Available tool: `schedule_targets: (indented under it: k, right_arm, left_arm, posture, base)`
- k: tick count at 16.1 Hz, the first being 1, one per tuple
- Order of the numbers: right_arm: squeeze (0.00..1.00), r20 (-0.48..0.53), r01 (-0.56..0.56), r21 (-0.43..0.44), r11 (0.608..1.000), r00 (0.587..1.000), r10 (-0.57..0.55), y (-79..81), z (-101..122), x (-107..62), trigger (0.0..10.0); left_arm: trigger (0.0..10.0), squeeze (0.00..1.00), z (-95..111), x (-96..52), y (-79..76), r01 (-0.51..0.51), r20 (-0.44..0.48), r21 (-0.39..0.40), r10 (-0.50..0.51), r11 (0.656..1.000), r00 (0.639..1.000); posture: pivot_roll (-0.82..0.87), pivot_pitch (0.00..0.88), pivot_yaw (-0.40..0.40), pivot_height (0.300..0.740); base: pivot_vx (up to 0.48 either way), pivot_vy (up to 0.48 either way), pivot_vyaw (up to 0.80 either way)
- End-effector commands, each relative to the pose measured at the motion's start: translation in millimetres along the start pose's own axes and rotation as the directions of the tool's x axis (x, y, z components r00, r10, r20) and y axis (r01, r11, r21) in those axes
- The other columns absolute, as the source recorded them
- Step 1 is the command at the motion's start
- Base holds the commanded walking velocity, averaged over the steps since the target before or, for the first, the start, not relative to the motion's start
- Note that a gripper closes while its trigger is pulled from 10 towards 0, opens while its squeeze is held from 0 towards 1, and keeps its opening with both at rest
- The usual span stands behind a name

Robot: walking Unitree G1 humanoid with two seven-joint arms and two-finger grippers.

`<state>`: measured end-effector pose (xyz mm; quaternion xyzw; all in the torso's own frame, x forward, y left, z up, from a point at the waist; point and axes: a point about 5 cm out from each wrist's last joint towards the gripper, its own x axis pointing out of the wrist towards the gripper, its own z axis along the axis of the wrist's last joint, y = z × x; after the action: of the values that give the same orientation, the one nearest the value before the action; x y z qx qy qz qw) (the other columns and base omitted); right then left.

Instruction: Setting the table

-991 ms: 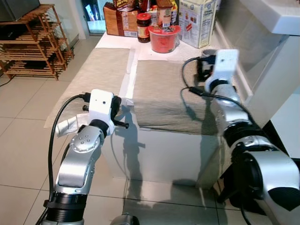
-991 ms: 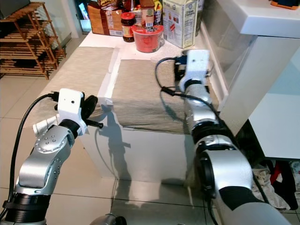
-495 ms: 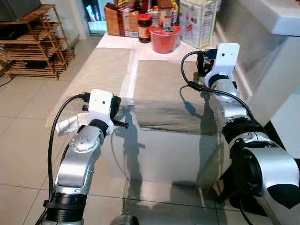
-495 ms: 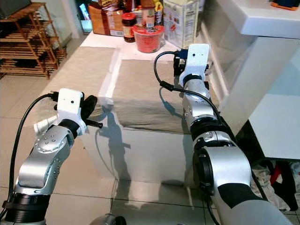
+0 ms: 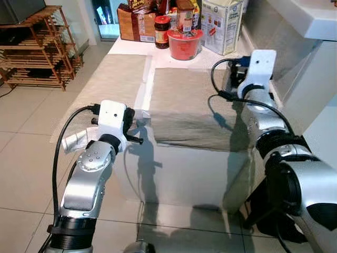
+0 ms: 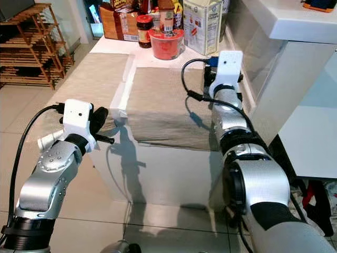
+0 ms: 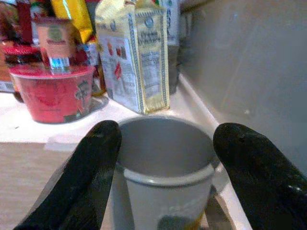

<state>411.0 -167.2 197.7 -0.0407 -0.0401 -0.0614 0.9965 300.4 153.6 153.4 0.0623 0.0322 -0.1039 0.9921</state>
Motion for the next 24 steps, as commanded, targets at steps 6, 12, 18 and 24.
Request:
schedule_targets:
  k: [6, 12, 18, 24]
  right_arm:
    - [0.00, -0.134, -0.146, 0.114, 0.983, 0.978, 0.161, 45.6, -20.3, -9.9, 10.0]
    - [0.00, -0.119, -0.263, 0.202, 0.943, 0.950, 0.290, 76.8, -15.5, -15.5, 10.0]
    - [0.00, -0.081, -0.270, 0.181, 0.946, 0.954, 0.288, 70.9, -9.1, -12.3, 10.0]
    - [0.00, 0.007, -0.268, 0.107, 0.957, 0.963, 0.269, 65.6, 4.6, -9.0, 10.0]
  left_arm:
    - [10.0, 0.00, 4.5, -0.7, 3.4, -0.020, 0.020, 0.005, 0.020, 1.000, 1.000]
    - [10.0, 0.00, 3.2, -0.7, 3.6, -0.027, 0.017, 0.003, 0.027, 1.000, 0.999]
    - [10.0, 0.00, 4.4, 0.8, 2.4, -0.024, 0.021, -0.002, 0.024, 1.000, 1.000]
    - [10.0, 0.00, 6.0, 3.8, 1.5, -0.016, 0.022, -0.002, 0.016, 1.000, 1.000]
  posture:
    - [0.07, 0.000, 0.005, 0.736]
    - [0.06, 0.006, 0.002, 0.736]
    - [0.05, 0.007, 0.011, 0.736]
    - [0.04, 0.013, 0.019, 0.736]
  base:
    - [0.000, 0.000, 0.00]
    - [0.000, 0.000, 0.00]
    - [0.000, 0.000, 0.00]
    - [0.000, 0.000, 0.00]
